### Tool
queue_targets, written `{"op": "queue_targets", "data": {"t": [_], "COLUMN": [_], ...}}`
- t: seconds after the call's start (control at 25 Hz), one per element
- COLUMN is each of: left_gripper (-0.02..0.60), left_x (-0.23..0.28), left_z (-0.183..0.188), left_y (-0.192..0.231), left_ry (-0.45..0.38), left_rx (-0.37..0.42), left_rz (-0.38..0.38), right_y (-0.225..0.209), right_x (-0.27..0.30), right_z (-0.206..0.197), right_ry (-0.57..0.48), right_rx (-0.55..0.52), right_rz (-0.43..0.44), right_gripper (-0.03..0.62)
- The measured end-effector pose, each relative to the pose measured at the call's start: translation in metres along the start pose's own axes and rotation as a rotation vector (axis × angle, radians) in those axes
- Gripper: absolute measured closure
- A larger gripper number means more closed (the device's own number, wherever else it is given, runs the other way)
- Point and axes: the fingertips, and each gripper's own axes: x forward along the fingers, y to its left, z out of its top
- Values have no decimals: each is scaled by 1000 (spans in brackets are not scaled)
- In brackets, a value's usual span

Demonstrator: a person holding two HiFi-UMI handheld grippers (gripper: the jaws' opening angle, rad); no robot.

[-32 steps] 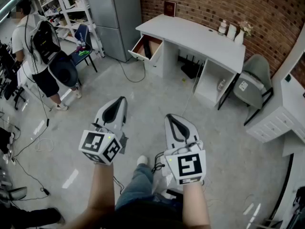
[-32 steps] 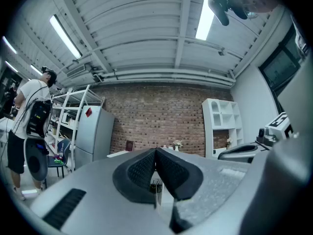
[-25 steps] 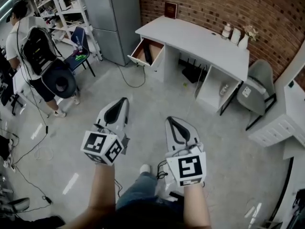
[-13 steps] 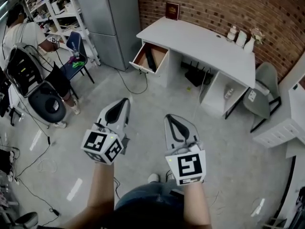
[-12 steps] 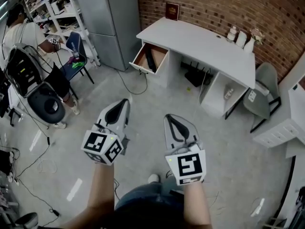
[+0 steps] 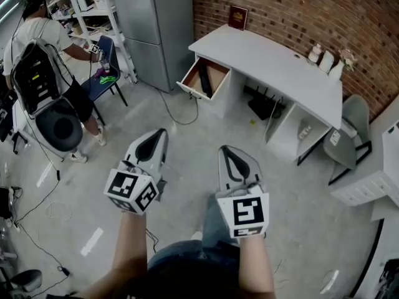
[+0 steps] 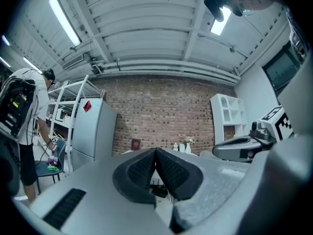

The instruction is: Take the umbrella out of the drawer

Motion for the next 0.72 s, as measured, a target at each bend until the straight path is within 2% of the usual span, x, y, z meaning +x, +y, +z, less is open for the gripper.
{"op": "queue_targets", "data": {"t": [0.32, 0.72], "left_gripper": [584, 584], "left_x": [56, 182], "left_z": [-7, -12], "left_y": [8, 41], "left_ry": [6, 37], "left_rx": [34, 56], "left_rz": [12, 43], "right_y": [-41, -131], "right_x": [43, 141], "right_z": [-9, -15], "right_ry": [-20, -30], "right_rx": [26, 75], "right_rz": [21, 31], "right_gripper": [602, 602]}}
